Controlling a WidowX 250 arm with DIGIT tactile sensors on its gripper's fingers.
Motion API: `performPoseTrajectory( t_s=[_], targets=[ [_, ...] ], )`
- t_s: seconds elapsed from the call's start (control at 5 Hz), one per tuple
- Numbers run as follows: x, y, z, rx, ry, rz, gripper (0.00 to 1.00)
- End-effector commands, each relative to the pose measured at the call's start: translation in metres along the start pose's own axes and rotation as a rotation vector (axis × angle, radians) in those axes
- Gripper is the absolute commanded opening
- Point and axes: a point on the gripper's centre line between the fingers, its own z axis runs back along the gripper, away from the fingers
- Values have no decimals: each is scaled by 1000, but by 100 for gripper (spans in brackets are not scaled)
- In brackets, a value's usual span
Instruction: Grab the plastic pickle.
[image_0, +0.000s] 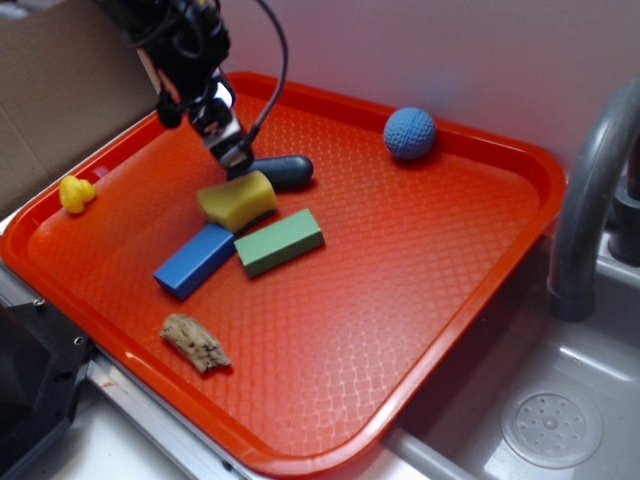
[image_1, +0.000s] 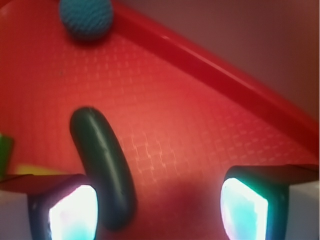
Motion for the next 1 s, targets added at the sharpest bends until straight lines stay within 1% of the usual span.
performPoseTrajectory(
  t_s=[0.0, 0.2, 0.6, 0.8],
  targets=[
    [-6, 12, -6, -10, 70, 40, 100],
    [-4, 8, -11, -6, 90, 22, 100],
    [-3, -2, -24, -30, 154, 21, 100],
    [2, -18, -23, -46, 151, -22, 100]
  ],
)
